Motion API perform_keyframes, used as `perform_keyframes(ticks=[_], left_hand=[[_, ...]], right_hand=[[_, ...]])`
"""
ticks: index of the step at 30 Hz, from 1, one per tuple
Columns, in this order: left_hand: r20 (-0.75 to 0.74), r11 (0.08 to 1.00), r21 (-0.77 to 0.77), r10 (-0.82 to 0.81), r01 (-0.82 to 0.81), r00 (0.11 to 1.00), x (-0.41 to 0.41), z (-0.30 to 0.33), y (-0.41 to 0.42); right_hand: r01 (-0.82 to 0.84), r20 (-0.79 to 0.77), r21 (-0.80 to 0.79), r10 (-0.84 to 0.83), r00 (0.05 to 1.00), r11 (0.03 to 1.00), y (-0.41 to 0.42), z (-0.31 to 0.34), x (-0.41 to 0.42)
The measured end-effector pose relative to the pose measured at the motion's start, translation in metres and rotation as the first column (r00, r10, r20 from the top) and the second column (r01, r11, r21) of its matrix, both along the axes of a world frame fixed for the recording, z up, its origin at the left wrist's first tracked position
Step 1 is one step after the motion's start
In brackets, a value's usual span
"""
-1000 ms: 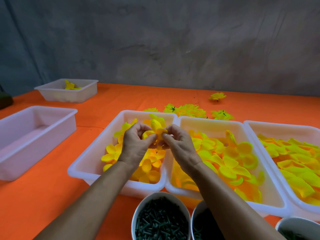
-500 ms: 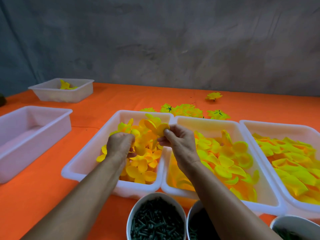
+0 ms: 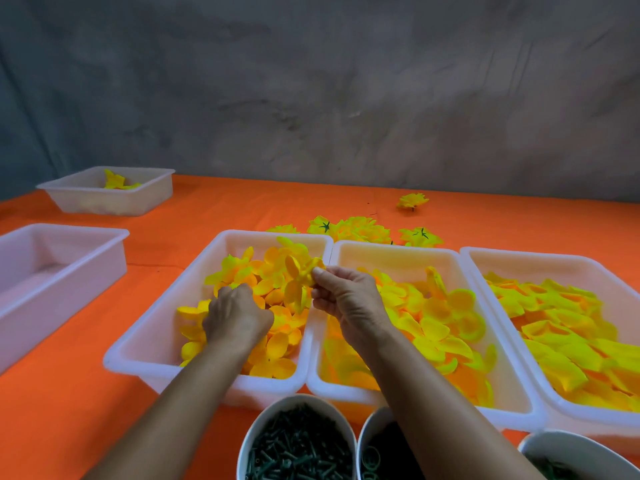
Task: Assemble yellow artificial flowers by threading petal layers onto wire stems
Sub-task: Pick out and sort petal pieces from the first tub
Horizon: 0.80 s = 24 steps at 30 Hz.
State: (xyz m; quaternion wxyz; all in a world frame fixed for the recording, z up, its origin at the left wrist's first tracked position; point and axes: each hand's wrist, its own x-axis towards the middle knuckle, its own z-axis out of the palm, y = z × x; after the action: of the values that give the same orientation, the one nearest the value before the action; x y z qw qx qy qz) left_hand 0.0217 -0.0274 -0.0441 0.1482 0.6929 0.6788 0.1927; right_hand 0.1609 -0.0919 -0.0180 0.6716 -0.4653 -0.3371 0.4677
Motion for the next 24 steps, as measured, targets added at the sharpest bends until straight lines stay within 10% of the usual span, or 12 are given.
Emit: perform_keyframes(ticks=[10, 16, 24], left_hand=[[0.173, 0.918, 0.397, -0.100, 0.023, 0.980, 0.007, 0.011, -0.014], [0.732, 0.897, 0.267, -0.427, 0.353, 0.530, 0.015, 0.022, -0.023], [0.789, 0.882, 0.274, -0.434, 0.383, 0.435, 0.007, 0.018, -0.016]], right_hand=[[-0.041, 0.047, -0.022, 0.042, 0.998, 0.999, 0.001, -0.002, 0.000], [-0.041, 0.119, 0.016, 0.039, 0.992, 0.999, 0.000, -0.003, 0.000], [-0.040, 0.335, 0.097, 0.005, 0.942, 0.994, -0.003, -0.006, -0.003]])
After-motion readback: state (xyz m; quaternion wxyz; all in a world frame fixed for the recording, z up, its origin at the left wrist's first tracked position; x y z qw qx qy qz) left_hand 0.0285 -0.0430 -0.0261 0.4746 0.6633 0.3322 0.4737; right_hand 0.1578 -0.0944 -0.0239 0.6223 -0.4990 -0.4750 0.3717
